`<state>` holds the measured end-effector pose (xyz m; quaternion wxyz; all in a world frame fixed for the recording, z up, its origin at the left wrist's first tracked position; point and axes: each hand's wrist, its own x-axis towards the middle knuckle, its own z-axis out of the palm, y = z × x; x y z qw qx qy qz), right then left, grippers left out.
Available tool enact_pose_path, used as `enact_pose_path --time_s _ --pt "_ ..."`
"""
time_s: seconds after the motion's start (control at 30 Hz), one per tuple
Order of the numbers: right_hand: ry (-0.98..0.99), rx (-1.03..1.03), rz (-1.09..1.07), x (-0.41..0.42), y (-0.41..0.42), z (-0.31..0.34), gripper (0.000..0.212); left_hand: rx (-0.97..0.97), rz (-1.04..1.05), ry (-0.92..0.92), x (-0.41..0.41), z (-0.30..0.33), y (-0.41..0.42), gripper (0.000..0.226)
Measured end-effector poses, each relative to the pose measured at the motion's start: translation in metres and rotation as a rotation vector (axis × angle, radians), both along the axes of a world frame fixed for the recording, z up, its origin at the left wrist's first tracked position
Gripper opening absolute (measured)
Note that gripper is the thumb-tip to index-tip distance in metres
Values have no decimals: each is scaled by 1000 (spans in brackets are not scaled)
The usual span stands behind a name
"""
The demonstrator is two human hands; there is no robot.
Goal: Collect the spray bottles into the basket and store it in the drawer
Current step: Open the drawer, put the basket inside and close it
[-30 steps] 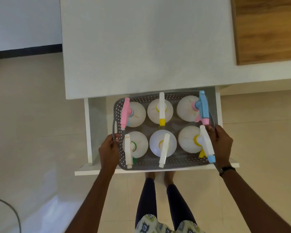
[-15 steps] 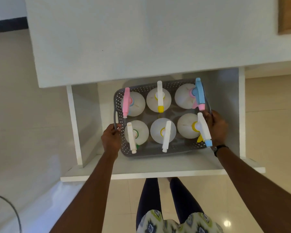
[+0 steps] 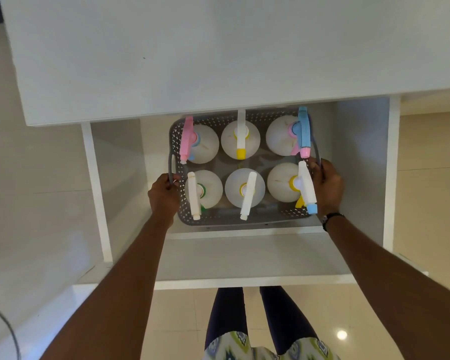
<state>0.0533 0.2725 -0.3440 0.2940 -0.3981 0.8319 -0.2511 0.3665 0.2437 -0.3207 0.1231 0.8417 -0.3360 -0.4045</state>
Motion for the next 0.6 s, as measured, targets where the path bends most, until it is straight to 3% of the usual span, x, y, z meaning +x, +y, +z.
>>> enact_pose_path --time_s 0.6 --pt "-134 87 41 -8 -17 -22 13 91 -140 -14 19 -27 -17 25"
